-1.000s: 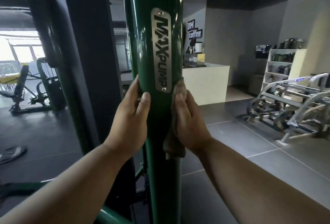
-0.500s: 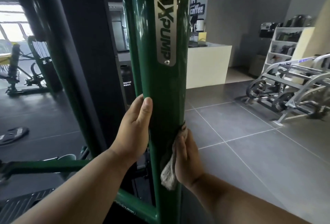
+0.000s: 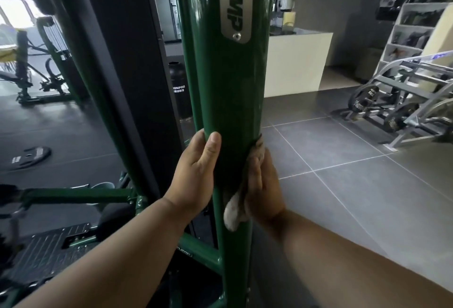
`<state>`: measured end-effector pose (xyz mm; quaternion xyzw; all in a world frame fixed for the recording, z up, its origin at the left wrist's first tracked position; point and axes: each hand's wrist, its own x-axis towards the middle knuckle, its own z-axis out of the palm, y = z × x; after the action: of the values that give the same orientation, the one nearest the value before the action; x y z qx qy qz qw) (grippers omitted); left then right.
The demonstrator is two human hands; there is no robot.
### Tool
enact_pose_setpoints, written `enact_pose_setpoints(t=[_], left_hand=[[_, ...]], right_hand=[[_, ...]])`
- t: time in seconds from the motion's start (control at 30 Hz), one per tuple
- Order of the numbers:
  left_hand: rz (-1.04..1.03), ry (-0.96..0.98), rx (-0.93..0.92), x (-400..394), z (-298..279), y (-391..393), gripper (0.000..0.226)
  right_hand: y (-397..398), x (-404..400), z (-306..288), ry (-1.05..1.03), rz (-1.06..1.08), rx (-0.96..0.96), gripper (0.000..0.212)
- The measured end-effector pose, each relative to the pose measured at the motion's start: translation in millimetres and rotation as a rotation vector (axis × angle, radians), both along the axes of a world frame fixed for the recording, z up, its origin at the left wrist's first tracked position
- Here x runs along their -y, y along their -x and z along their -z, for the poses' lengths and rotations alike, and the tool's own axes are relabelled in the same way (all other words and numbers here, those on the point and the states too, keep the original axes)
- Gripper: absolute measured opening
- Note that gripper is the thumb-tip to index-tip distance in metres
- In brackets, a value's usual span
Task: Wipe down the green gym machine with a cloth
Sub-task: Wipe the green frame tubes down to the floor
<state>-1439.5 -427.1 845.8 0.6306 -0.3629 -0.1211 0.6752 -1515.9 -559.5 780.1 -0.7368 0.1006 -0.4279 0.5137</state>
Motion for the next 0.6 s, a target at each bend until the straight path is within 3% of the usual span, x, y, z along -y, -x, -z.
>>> enact_pose_setpoints(t=[0.1, 0.17, 0.3, 0.43, 0.53, 0.6], left_hand=[[0.017, -0.025, -0.029, -2.8, 15.3, 3.2, 0.064], [0.043, -0.043, -0.058, -4.9, 27.1, 4.9, 0.052], [0.008, -0.076, -0.067, -6.0, 38.1, 12.3, 0.037], [-0.018, -0.078, -0.073, -2.7, 43.2, 16.6, 0.021], [0.013, -0.042, -0.088, -4.4, 57.2, 17.4, 0.035], [0.035, -0.045, -0.147, -5.7, 73.0, 17.6, 0.034]], right_hand=[[14.1, -2.4, 41.6, -0.005, -0.013, -0.175, 0.051], [16.5, 2.9, 40.9, -0.018, -0.039, -0.192, 0.052], [3.9, 8.4, -11.5, -0.011, -0.095, 0.027, 0.053], [-8.6, 0.8, -46.5, -0.048, -0.102, 0.192, 0.037], [-4.3, 4.0, -10.9, 0.002, -0.043, 0.118, 0.037], [2.8, 7.3, 34.9, -0.009, -0.04, -0.035, 0.055]])
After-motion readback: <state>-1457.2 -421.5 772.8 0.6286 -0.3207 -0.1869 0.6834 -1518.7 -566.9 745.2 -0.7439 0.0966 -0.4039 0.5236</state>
